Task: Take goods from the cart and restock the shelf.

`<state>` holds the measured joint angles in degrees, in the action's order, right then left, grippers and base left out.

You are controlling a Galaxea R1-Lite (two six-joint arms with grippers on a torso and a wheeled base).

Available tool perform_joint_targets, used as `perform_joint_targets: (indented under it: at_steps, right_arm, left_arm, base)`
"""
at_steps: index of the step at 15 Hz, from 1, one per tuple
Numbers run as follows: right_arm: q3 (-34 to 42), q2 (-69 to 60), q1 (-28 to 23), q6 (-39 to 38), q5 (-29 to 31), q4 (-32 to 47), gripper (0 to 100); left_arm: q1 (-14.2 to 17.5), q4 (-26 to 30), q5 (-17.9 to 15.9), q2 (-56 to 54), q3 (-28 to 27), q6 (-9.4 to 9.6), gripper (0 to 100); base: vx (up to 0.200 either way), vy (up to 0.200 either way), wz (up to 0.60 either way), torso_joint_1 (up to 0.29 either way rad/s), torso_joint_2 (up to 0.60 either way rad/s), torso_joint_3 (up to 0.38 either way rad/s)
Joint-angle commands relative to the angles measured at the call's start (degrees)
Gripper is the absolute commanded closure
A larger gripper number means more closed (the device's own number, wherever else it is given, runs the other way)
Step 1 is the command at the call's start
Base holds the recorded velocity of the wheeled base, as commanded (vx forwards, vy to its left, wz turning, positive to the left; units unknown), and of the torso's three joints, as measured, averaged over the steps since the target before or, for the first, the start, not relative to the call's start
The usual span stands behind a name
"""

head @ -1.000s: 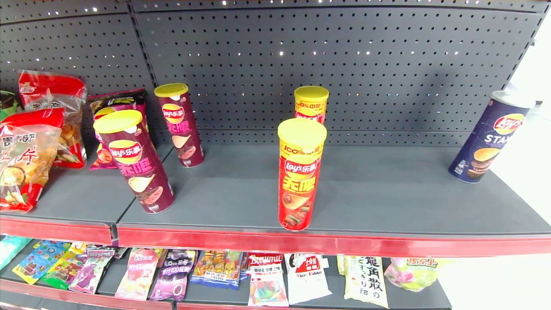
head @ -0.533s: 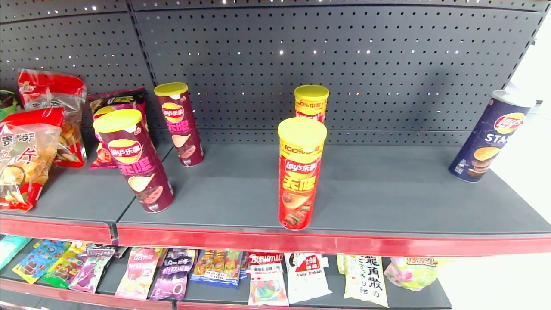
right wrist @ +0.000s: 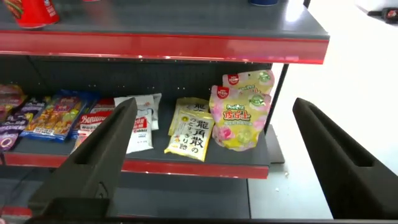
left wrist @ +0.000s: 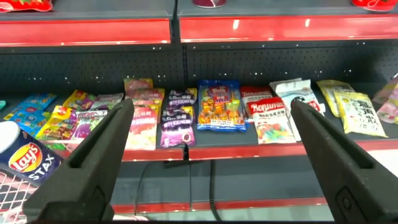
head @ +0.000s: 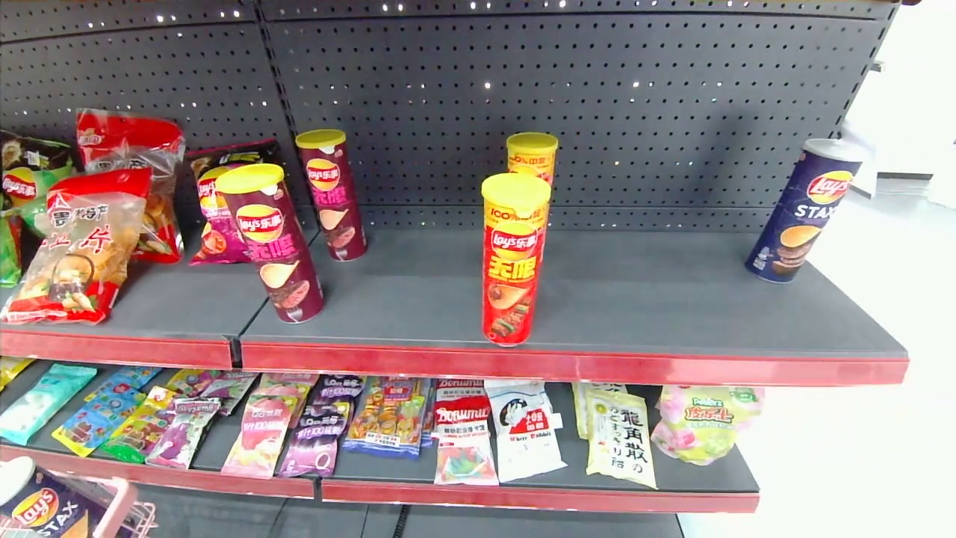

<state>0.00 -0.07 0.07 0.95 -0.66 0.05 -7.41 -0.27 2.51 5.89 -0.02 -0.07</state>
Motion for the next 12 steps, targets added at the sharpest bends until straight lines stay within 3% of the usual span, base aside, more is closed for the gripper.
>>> perform_joint_targets:
  at_steps: [1, 12]
  right_arm:
    - [0.0, 0.1, 0.0, 0.0, 0.0, 0.0, 0]
    - [0.0, 0.1, 0.0, 0.0, 0.0, 0.0, 0]
  left_arm:
    - [0.0, 0.0, 0.0, 0.0, 0.0, -0.01, 0]
    - [0.0, 0.0, 0.0, 0.0, 0.0, 0.07, 0]
  base:
    - [0.0, 0.0, 0.6, 0.022, 0.02, 0.002]
    - [0.0, 0.0, 0.6, 0.004, 0.0, 0.001]
